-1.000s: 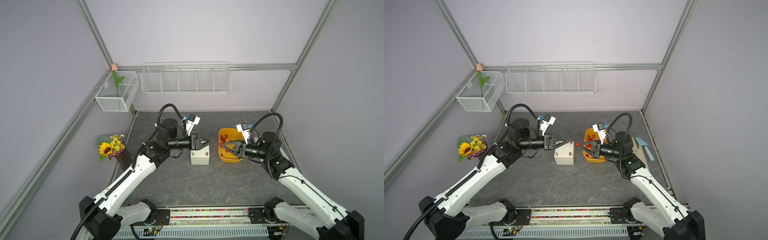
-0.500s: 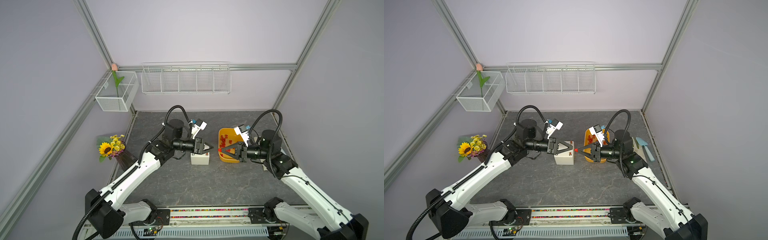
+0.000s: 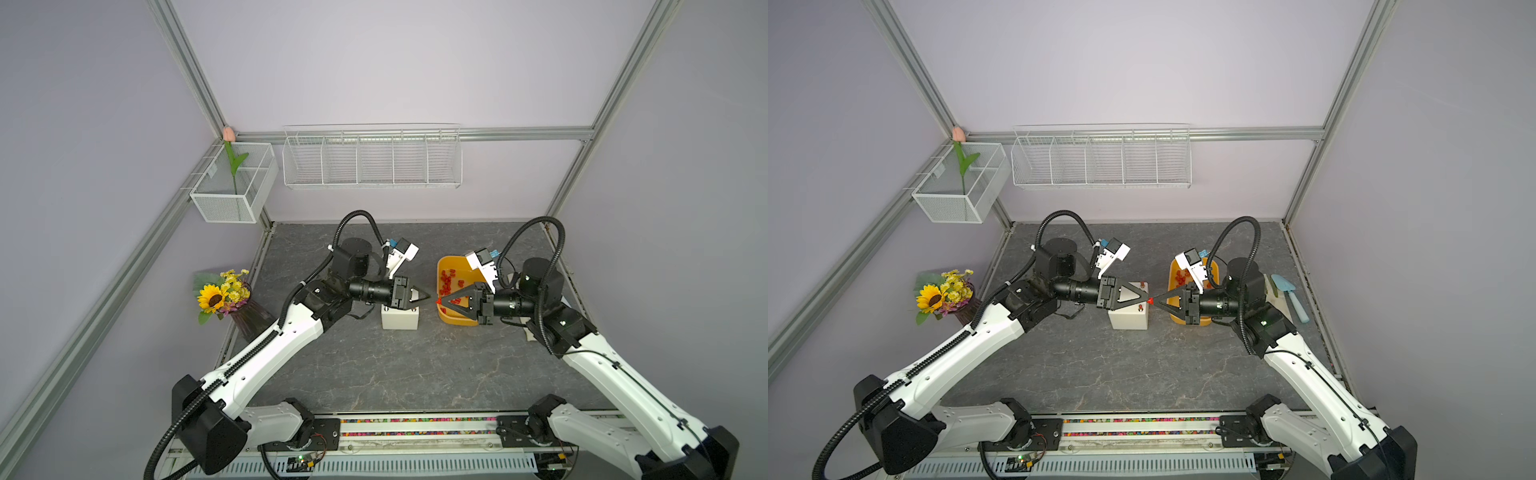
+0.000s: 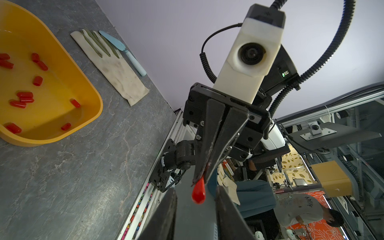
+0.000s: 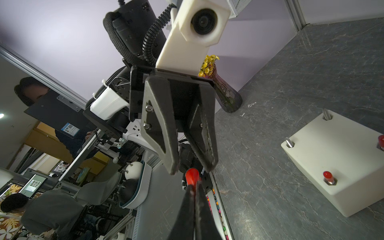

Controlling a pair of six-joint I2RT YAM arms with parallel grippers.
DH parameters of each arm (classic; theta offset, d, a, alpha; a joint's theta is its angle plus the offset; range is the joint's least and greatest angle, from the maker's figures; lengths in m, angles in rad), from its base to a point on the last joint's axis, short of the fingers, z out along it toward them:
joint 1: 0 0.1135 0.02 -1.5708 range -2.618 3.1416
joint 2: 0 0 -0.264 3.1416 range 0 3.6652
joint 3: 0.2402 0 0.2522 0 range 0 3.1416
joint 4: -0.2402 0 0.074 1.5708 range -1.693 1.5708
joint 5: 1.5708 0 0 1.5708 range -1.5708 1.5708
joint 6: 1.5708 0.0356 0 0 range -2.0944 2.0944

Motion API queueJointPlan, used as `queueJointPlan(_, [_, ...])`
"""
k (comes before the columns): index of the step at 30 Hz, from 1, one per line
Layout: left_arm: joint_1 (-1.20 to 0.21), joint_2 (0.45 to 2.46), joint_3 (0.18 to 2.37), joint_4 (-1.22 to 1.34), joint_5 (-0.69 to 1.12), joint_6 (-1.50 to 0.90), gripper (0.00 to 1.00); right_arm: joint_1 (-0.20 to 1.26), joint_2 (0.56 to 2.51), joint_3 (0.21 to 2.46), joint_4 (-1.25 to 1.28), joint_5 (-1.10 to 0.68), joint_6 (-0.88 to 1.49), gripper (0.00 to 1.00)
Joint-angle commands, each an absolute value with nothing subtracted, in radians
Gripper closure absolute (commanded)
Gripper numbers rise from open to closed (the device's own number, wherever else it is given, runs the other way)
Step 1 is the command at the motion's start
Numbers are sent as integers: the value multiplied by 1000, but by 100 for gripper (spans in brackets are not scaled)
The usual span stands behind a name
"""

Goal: Cover the protruding screws with screw protection sleeves
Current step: Attach the screw protection sleeve to the screw.

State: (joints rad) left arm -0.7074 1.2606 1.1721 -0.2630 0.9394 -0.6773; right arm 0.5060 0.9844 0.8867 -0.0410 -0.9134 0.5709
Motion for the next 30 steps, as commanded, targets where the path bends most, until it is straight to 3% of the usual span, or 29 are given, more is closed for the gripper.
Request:
queueJointPlan(1, [-713, 1266, 1210, -255, 940, -667, 73, 513, 988, 915, -57, -912, 551, 94])
queueJointPlan(10, [-716, 1265, 1212, -285, 923, -651, 79, 512, 992, 916, -63, -874, 558, 94])
queueJointPlan(19, [-718, 1266, 1217, -307, 910, -635, 73, 514, 996, 919, -60, -870, 568, 94])
queueJointPlan(30, [-722, 1273, 1212, -274, 900, -653, 86, 514, 1002, 919, -67, -879, 561, 94])
